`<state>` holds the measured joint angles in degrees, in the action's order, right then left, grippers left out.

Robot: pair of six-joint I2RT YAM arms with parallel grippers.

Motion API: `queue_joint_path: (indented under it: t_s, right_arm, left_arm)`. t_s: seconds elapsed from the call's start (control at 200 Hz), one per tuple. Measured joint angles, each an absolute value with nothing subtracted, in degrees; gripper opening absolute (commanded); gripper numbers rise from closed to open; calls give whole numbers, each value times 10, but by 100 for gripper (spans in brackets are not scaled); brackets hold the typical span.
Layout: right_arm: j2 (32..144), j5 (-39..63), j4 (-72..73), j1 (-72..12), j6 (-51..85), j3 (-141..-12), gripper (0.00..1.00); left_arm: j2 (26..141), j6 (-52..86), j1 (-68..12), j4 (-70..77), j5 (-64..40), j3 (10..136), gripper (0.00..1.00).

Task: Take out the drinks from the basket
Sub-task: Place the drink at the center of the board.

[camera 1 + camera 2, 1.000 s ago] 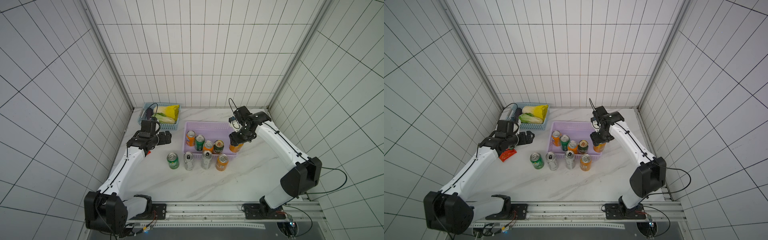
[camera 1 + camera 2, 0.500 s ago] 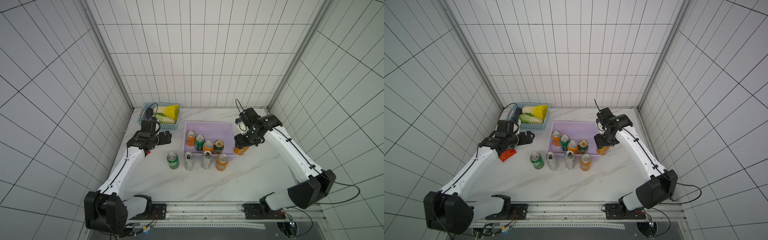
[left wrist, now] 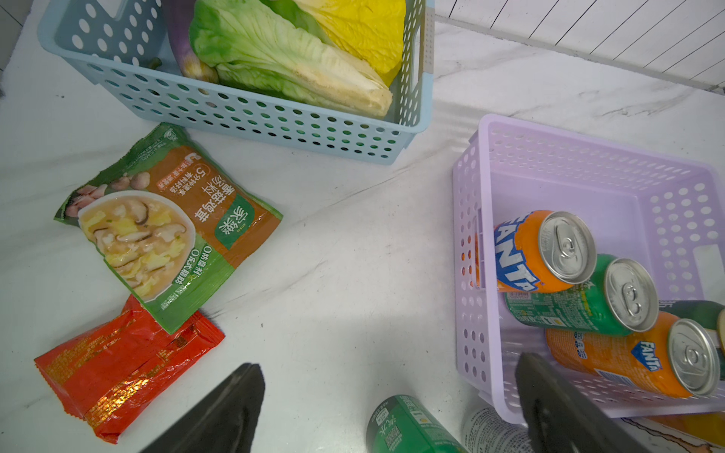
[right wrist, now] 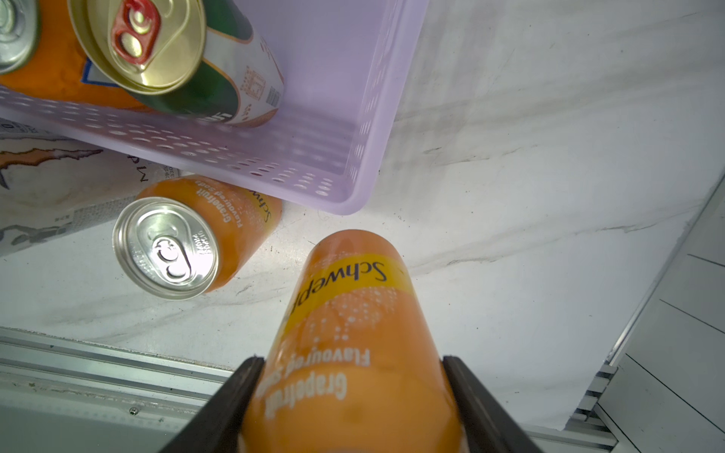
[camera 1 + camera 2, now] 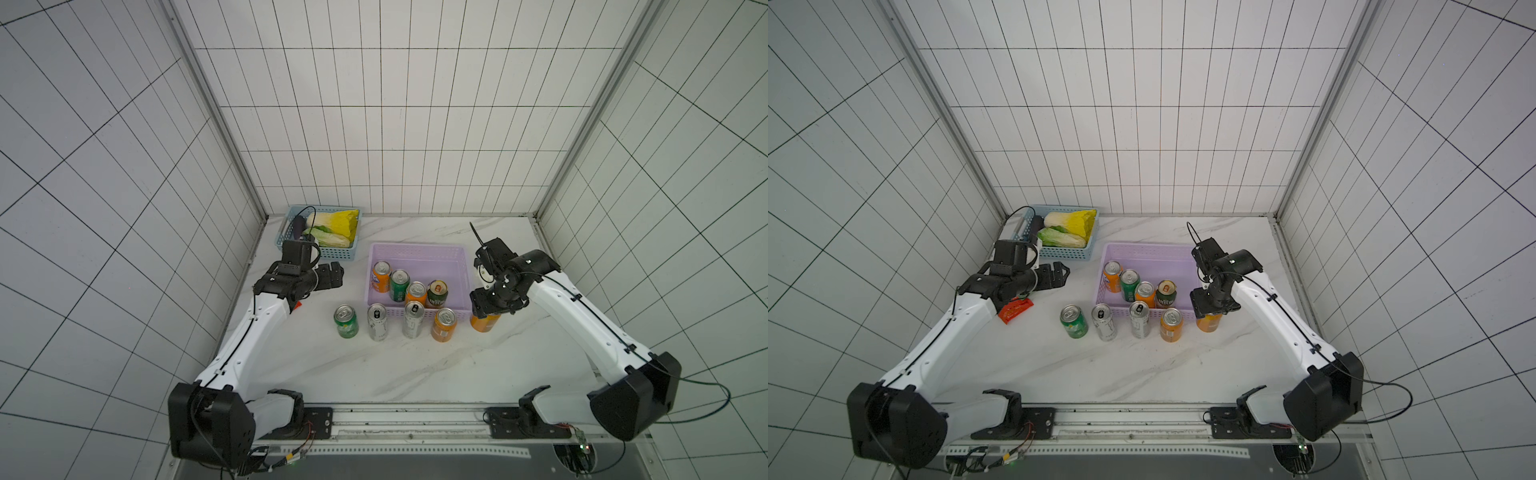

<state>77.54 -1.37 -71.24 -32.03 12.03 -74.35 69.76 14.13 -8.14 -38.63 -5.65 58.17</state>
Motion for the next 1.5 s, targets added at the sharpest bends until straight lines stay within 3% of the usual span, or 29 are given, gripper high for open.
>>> queue_joint_path:
  t_s: [1.504]
  right_arm:
    - [797,-14,-531,-326,161,-573,68]
  left_arm:
    - [698,141,-81,-387,-57,582,98]
